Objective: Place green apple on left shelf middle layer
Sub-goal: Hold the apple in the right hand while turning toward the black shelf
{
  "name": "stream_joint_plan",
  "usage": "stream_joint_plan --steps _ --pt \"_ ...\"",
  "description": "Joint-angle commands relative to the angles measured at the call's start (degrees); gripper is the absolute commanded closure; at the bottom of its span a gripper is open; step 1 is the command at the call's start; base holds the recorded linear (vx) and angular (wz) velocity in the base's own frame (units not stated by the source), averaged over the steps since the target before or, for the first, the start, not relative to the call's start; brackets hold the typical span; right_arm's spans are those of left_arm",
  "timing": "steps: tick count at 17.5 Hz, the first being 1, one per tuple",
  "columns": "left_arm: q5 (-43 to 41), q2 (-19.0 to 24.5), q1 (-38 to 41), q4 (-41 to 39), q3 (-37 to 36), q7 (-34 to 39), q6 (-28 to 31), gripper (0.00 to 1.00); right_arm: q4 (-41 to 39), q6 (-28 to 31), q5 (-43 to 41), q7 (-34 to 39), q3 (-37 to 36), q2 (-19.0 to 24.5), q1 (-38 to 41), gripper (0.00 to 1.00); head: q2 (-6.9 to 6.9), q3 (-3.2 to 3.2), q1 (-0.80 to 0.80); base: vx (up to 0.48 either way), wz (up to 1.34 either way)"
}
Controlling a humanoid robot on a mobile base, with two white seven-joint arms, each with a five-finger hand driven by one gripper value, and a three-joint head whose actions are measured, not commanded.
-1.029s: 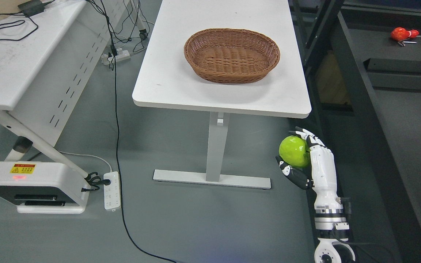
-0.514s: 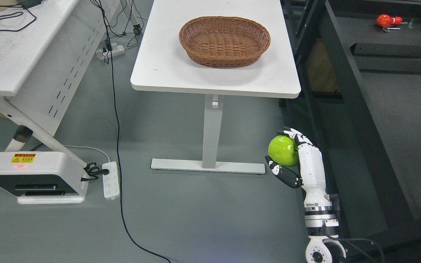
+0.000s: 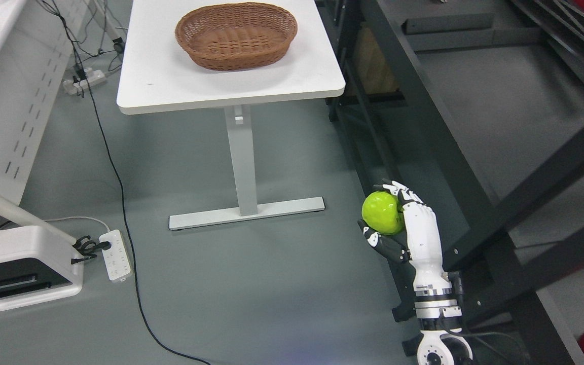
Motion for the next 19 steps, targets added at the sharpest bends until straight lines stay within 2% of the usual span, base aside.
stream_joint_plan --steps 1,11,19 --pt "0.00 1.00 0.00 -0.01 0.02 0.01 -0.02 0.00 0.10 -0.02 0.03 0.46 2.37 -0.96 -0.23 1.00 0.00 0.00 0.00 -0.174 -0.50" --pt "0.00 1.00 0.00 0.08 0.02 0.01 -0.02 0.00 0.02 0.16 -0.15 0.38 2.29 -0.96 -0.23 0.99 0.00 0.00 0.00 -0.173 -0.54" --pt "0.00 1.00 0.00 -0.01 0.02 0.01 -0.02 0.00 -0.07 0.34 -1.64 0.29 2.29 -0.96 0.39 0.99 0.00 0.00 0.00 -0.095 -0.82"
